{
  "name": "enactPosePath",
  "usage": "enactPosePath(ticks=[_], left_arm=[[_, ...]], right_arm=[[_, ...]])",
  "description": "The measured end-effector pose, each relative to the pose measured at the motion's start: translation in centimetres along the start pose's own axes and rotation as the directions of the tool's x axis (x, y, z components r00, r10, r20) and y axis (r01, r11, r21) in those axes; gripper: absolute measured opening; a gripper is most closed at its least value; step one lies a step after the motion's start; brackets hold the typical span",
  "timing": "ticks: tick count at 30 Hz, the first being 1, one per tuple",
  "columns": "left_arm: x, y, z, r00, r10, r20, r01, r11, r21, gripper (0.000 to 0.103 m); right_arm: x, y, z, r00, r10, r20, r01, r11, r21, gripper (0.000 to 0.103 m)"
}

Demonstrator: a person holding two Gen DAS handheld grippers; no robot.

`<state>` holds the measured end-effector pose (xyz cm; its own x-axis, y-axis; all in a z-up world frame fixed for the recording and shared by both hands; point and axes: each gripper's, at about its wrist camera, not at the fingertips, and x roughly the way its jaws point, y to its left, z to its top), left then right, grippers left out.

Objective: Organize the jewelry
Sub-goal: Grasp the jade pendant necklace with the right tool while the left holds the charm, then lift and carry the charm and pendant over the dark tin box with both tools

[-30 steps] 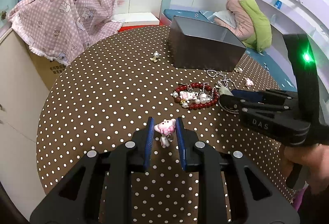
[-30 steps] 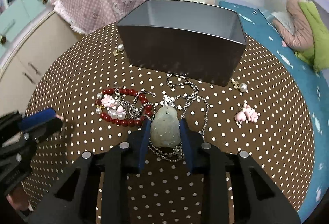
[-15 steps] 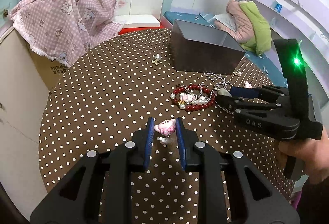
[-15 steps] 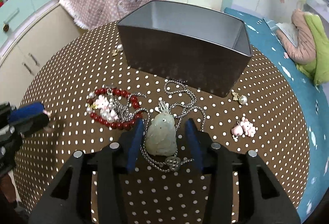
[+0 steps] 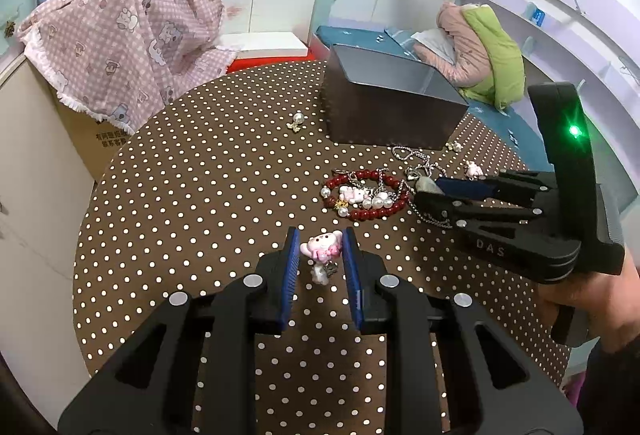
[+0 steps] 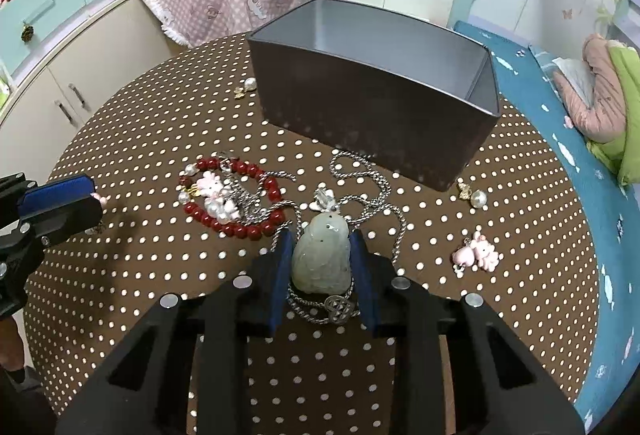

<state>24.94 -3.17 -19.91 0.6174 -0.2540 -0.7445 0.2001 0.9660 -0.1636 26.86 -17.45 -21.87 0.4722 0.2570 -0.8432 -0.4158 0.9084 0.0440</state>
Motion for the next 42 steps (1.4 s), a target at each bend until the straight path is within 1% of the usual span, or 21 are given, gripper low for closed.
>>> enactPosePath(ticks=[2, 6, 12, 15, 18, 23, 27, 29, 31, 33, 35, 36, 38, 39, 41, 42], left_arm=[[-0.2, 0.2, 0.0, 1.0, 0.007, 0.004, -0.007, 1.0, -0.003, 0.022], [-0.5, 0.6, 0.2, 1.0, 0.02, 0.007, -0.02, 1.0, -0.012, 0.022], [-1.1, 0.5, 1.1, 0.999, 0.02, 0.031, -0.02, 1.0, 0.0, 0.022], [-1.8, 0.3, 2.2, 0.998, 0.009, 0.06, -0.01, 1.0, 0.007, 0.022], [-2.8, -0.2, 3.9, 0.994, 0.004, 0.105, -0.007, 0.999, 0.031, 0.022], [-4.1, -1.3, 7.4, 0.983, -0.023, 0.181, 0.011, 0.998, 0.067, 0.022], [-4.3, -2.4, 11.1, 0.972, -0.042, 0.231, 0.021, 0.995, 0.094, 0.022], [-3.9, -3.0, 12.9, 0.969, -0.06, 0.24, 0.037, 0.994, 0.101, 0.022], [-2.9, -3.9, 15.1, 0.968, -0.087, 0.235, 0.061, 0.991, 0.116, 0.022], [-1.8, -4.4, 16.5, 0.97, -0.104, 0.22, 0.077, 0.989, 0.124, 0.022], [0.1, -4.9, 18.0, 0.976, -0.123, 0.183, 0.1, 0.987, 0.128, 0.022], [1.5, -5.1, 18.6, 0.98, -0.129, 0.152, 0.109, 0.985, 0.131, 0.022], [3.5, -5.0, 19.1, 0.986, -0.124, 0.112, 0.11, 0.987, 0.121, 0.022], [4.9, -4.9, 19.4, 0.989, -0.126, 0.078, 0.117, 0.987, 0.112, 0.022], [6.6, -4.7, 19.5, 0.991, -0.129, 0.038, 0.125, 0.988, 0.094, 0.022], [7.5, -4.6, 19.6, 0.993, -0.119, 0.017, 0.117, 0.989, 0.09, 0.024]], right_arm=[[-0.3, -0.3, -0.3, 0.999, 0.043, 0.003, -0.043, 0.998, 0.035, 0.027], [-1.3, -0.1, -0.6, 0.998, 0.051, 0.021, -0.052, 0.997, 0.049, 0.027], [-4.1, -0.5, -0.3, 0.992, 0.084, 0.093, -0.091, 0.993, 0.076, 0.027], [-5.7, -0.5, 0.7, 0.986, 0.094, 0.137, -0.106, 0.991, 0.08, 0.027], [-7.6, -0.7, 1.8, 0.976, 0.105, 0.19, -0.122, 0.989, 0.081, 0.027], [-9.9, -2.2, 4.4, 0.962, 0.076, 0.263, -0.099, 0.992, 0.075, 0.027], [-10.6, -4.1, 6.7, 0.953, 0.057, 0.296, -0.088, 0.992, 0.094, 0.027], [-10.3, -5.1, 7.9, 0.954, 0.046, 0.297, -0.082, 0.991, 0.108, 0.027], [-9.6, -5.9, 8.8, 0.956, 0.046, 0.289, -0.084, 0.989, 0.118, 0.027], [-8.5, -6.6, 9.5, 0.962, 0.052, 0.268, -0.092, 0.987, 0.136, 0.027], [-7.3, -7.4, 10.0, 0.967, 0.069, 0.246, -0.111, 0.981, 0.16, 0.027], [-6.2, -7.9, 10.3, 0.971, 0.069, 0.228, -0.111, 0.978, 0.179, 0.027], [-4.9, -8.6, 10.4, 0.978, 0.064, 0.197, -0.104, 0.975, 0.197, 0.027], [-4.2, -9.0, 10.5, 0.981, 0.068, 0.183, -0.107, 0.971, 0.212, 0.027], [-3.3, -9.4, 10.7, 0.984, 0.071, 0.166, -0.109, 0.966, 0.233, 0.027], [-3.0, -9.7, 10.7, 0.985, 0.072, 0.155, -0.109, 0.964, 0.243, 0.028]])
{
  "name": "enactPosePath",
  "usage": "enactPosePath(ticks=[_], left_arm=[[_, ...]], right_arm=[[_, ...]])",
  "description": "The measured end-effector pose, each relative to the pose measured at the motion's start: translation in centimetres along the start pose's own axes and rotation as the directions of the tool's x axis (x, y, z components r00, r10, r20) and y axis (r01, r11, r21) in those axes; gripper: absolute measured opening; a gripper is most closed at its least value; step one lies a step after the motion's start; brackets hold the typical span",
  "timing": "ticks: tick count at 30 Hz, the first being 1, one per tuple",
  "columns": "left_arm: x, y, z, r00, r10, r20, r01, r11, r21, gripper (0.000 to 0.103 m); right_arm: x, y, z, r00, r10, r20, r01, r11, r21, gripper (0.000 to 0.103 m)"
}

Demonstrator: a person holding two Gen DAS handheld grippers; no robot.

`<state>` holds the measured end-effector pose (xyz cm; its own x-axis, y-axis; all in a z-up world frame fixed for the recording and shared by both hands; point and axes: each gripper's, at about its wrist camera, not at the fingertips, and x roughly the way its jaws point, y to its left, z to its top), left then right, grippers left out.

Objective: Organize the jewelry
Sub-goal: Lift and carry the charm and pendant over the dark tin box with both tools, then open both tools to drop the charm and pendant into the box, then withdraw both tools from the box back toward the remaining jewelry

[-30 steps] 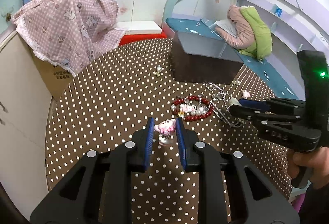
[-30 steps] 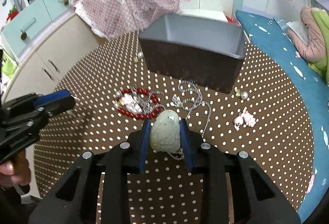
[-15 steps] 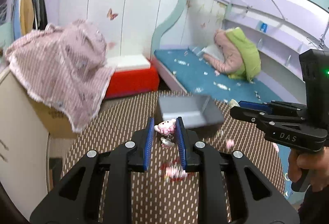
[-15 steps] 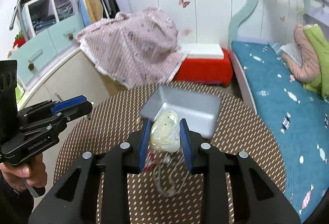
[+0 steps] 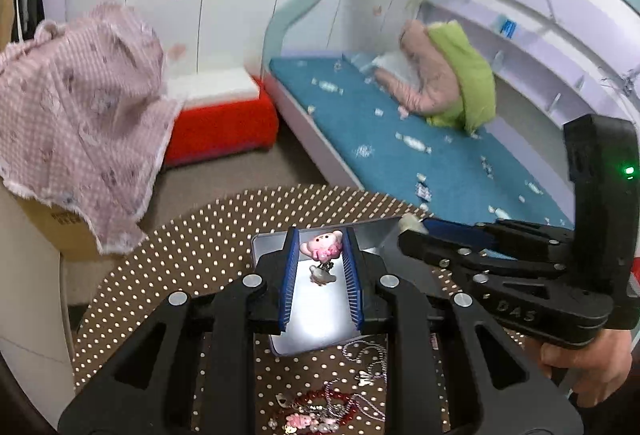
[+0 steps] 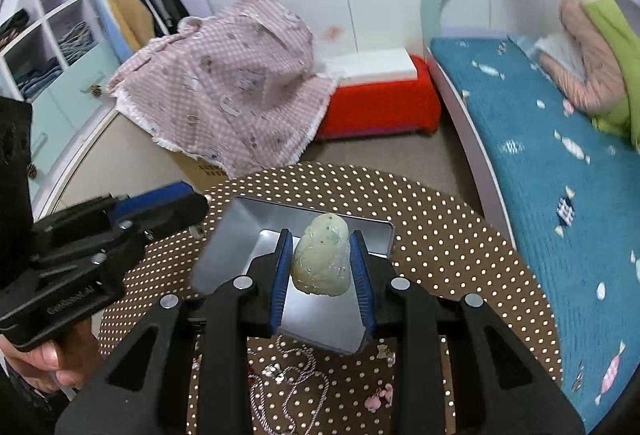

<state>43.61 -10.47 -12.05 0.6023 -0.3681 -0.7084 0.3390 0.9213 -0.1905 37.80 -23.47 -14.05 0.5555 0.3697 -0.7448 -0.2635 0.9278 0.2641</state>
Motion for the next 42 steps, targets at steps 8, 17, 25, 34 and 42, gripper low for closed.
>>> enactPosePath(ticks=[8, 17, 25, 34, 42], left_arm=[[-0.9, 2.0, -0.7, 0.996, 0.09, 0.029, -0.089, 0.995, -0.034, 0.09], [-7.0, 2.5, -2.4, 0.967, 0.21, 0.145, -0.203, 0.977, -0.058, 0.097], [-12.8, 2.7, -5.0, 0.938, 0.261, 0.228, -0.246, 0.965, -0.09, 0.098], [-16.3, 1.7, -7.7, 0.917, 0.288, 0.277, -0.275, 0.958, -0.085, 0.098], [-16.6, 1.0, -10.5, 0.924, 0.284, 0.258, -0.275, 0.959, -0.069, 0.098]], right_arm=[[-1.8, -1.0, 0.0, 0.998, -0.017, 0.054, 0.013, 0.998, 0.063, 0.074], [-7.0, -0.4, -0.7, 0.98, -0.066, 0.188, 0.05, 0.994, 0.093, 0.096], [-10.9, 1.5, -1.8, 0.964, -0.063, 0.259, 0.042, 0.995, 0.087, 0.096], [-14.4, 3.1, -4.0, 0.945, -0.066, 0.321, 0.042, 0.996, 0.083, 0.095], [-15.0, 3.7, -7.5, 0.946, -0.115, 0.303, 0.101, 0.993, 0.062, 0.095]])
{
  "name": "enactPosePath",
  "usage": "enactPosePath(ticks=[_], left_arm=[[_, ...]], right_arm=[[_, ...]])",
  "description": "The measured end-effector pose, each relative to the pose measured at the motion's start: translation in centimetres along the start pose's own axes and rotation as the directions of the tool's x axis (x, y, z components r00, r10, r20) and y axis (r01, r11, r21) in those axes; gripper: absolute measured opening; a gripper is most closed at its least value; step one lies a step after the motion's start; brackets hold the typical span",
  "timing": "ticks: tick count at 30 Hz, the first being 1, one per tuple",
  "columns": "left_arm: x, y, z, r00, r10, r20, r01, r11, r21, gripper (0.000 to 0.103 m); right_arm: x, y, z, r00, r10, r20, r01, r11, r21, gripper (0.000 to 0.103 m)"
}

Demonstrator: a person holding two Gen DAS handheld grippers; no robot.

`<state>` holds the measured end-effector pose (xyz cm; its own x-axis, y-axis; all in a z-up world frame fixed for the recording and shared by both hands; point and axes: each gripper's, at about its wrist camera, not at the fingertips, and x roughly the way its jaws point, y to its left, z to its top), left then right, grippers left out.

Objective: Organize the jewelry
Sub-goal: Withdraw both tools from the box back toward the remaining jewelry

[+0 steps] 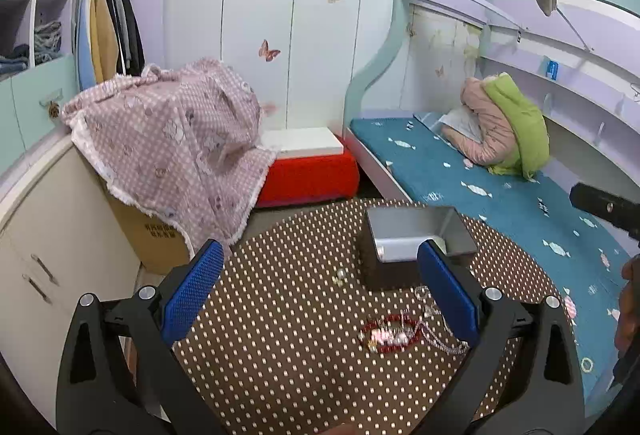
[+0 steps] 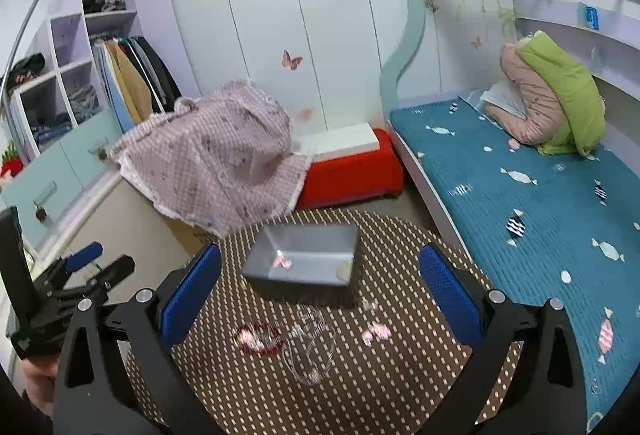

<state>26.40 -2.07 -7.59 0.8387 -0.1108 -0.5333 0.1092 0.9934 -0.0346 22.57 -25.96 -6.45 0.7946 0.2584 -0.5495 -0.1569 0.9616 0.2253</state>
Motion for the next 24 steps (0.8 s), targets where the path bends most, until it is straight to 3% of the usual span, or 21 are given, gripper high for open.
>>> enactPosePath(ticks=[14, 24], left_arm=[[-0.8, -1.0, -5.0, 0.998, -0.034, -0.047, 0.033, 0.999, -0.023, 0.098], [0.8, -0.4, -8.1, 0.99, -0.019, -0.142, 0.012, 0.999, -0.049, 0.098]], right_arm=[[1.9, 1.4, -6.7, 0.989, -0.031, -0.145, 0.027, 0.999, -0.032, 0.096], [7.2, 1.3, -11.6, 0.955, -0.059, -0.291, 0.049, 0.998, -0.041, 0.095]])
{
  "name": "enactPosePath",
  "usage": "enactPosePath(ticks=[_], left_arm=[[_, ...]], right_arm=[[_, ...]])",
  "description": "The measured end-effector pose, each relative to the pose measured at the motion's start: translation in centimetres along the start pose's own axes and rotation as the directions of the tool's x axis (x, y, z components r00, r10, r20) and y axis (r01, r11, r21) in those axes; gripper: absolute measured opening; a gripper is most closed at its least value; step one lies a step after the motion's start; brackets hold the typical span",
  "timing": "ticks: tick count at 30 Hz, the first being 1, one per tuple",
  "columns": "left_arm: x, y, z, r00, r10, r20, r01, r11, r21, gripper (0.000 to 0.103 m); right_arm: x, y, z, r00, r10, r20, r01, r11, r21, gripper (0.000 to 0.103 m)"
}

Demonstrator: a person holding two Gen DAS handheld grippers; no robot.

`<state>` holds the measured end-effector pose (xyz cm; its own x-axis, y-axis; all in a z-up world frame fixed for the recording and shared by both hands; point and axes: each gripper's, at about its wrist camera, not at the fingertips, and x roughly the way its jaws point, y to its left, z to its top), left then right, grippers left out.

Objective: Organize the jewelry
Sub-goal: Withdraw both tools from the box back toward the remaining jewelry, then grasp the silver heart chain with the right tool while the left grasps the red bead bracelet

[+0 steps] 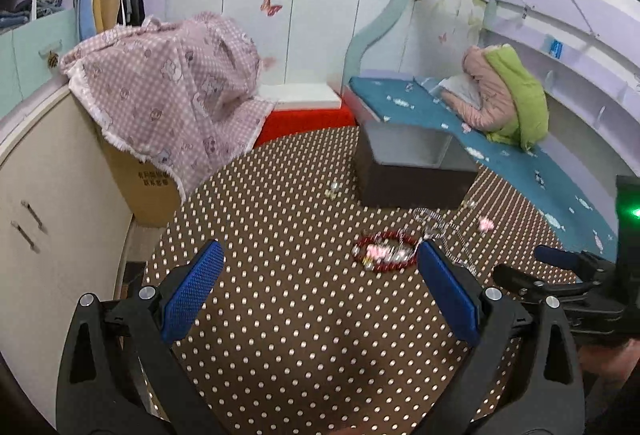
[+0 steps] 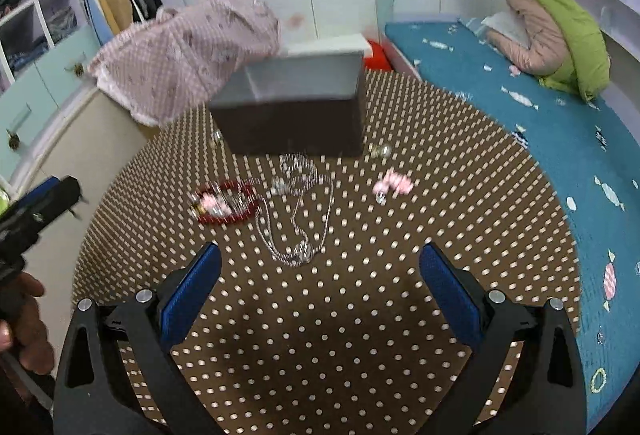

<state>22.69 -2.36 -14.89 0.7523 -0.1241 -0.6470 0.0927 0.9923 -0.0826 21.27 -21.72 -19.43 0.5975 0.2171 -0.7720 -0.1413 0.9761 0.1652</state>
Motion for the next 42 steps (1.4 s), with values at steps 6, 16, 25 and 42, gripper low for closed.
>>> enactPosePath(ticks=[6, 16, 25, 42], left_arm=[[1.2, 0.5, -0.9, 0.999, 0.009, -0.041, -0.009, 1.0, -0.001, 0.098], [2.9, 0.2, -1.3, 0.997, 0.014, -0.073, -0.013, 1.0, 0.005, 0.098], [5.6, -0.6, -0.9, 0.995, 0.025, -0.096, -0.021, 0.999, 0.039, 0.097], [13.5, -1.2, 0.2, 0.977, 0.053, -0.208, -0.036, 0.996, 0.085, 0.075]], right_arm=[[2.5, -0.1, -0.6, 0.998, -0.006, -0.055, 0.005, 1.0, -0.018, 0.071], [3.1, 2.7, -1.0, 1.0, -0.026, -0.017, 0.023, 0.988, -0.154, 0.021], [1.7, 0.9, -0.6, 1.0, -0.016, 0.011, 0.017, 0.994, -0.106, 0.014], [2.3, 0.9, -0.4, 0.999, 0.012, -0.034, -0.016, 0.994, -0.11, 0.014]])
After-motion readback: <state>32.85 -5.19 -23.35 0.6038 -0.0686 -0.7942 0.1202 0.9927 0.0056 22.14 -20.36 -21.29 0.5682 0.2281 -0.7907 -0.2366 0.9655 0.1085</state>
